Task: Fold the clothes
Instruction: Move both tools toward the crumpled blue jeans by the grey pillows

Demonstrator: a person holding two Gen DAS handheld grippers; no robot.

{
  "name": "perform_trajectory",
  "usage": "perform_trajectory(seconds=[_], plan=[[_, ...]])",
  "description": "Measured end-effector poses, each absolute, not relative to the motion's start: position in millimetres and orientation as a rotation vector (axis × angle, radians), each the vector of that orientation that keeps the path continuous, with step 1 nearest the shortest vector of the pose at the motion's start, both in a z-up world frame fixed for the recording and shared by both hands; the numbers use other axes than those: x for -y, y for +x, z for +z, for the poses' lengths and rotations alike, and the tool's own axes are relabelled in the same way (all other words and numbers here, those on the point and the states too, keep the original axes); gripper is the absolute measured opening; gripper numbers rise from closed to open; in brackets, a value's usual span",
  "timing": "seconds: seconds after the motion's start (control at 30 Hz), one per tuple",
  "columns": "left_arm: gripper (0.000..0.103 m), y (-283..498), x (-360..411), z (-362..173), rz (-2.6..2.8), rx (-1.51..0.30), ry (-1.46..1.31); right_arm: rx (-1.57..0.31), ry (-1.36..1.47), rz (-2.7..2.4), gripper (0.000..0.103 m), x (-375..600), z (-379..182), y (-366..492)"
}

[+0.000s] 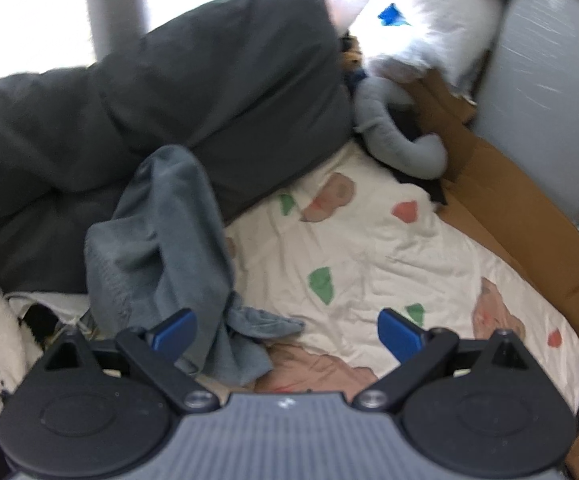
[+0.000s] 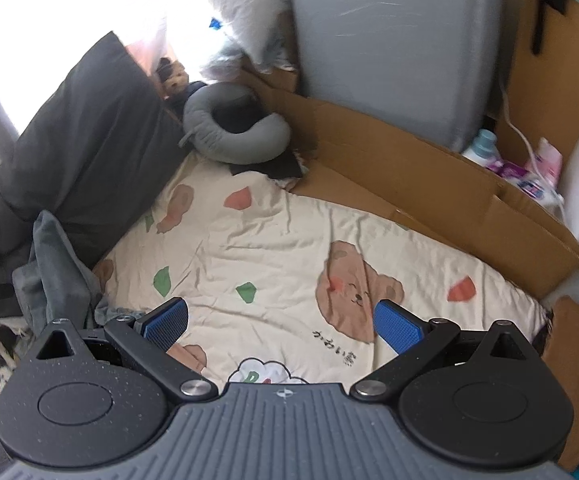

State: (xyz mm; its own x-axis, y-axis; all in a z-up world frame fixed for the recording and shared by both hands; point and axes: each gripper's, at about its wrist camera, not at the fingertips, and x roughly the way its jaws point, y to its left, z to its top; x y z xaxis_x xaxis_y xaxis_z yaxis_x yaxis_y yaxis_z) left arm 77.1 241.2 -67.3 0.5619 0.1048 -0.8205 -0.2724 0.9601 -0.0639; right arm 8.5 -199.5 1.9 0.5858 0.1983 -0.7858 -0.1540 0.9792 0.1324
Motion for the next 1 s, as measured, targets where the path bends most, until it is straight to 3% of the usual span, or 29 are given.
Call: perform_trajectory(seconds=[0.2,0.27,0.67,0.87,1.0], plan=[[0.095,75.6,-274.6,-87.5,0.306,-0.940,-0.220,-0.921,0.049,0.313,0.102,175.9,-17.6,31.2],[0.088,72.6,-285.0,-90.9,0.337,-0.906,-0.245,-0.918,0.024,0.343,0.102,166.6,-24.6,37.4],[0.088,69.2,-318.4,-125.5,0.424,-0.883,-0.280,-0.918,-0.047,0.483,0.099,132.5,-60.7,61.9],[0.086,65.1,-327.4,-152.6,0.448,-0.895,-0.286,-0.952,-0.078,0.559,0.084,116.1,-89.6,65.6],[0.085,60.6,-335.9,-173.0,0.484,-0.888,-0.311,-0.971,-0.101,0.606,0.083,104.1,-111.6,65.9]])
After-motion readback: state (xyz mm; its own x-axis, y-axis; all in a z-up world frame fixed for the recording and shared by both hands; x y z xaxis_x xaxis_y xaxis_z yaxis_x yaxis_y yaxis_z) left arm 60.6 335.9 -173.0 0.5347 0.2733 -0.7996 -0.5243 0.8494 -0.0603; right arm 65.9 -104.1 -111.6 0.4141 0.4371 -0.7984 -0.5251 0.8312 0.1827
